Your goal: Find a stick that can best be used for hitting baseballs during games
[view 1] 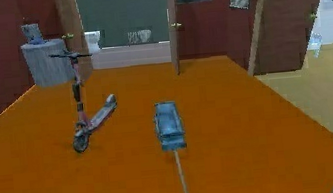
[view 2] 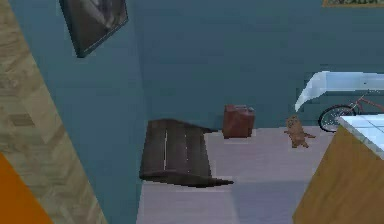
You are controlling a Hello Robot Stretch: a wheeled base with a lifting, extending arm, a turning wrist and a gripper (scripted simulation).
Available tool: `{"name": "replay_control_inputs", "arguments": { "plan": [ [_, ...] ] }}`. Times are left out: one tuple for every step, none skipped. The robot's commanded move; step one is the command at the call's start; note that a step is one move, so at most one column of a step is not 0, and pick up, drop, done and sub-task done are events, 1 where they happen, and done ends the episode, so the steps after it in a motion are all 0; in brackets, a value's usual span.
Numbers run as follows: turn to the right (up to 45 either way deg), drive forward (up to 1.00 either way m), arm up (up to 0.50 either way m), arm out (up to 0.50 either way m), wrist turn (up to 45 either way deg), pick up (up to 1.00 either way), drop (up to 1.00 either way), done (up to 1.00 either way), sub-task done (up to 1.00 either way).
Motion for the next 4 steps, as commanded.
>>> {"name": "replay_control_inputs", "arguments": {
  "plan": [
    [0.0, 0.35, 0.0, 0.0, 0.0, 0.0, 0.0, 0.0, 0.0],
    [-45.0, 0.0, 0.0, 0.0, 0.0, 0.0, 0.0, 0.0, 0.0],
    [-9.0, 0.0, 0.0, 0.0, 0.0, 0.0, 0.0, 0.0, 0.0],
    [-3.0, 0.0, 0.0, 0.0, 0.0, 0.0, 0.0, 0.0, 0.0]
  ]
}}
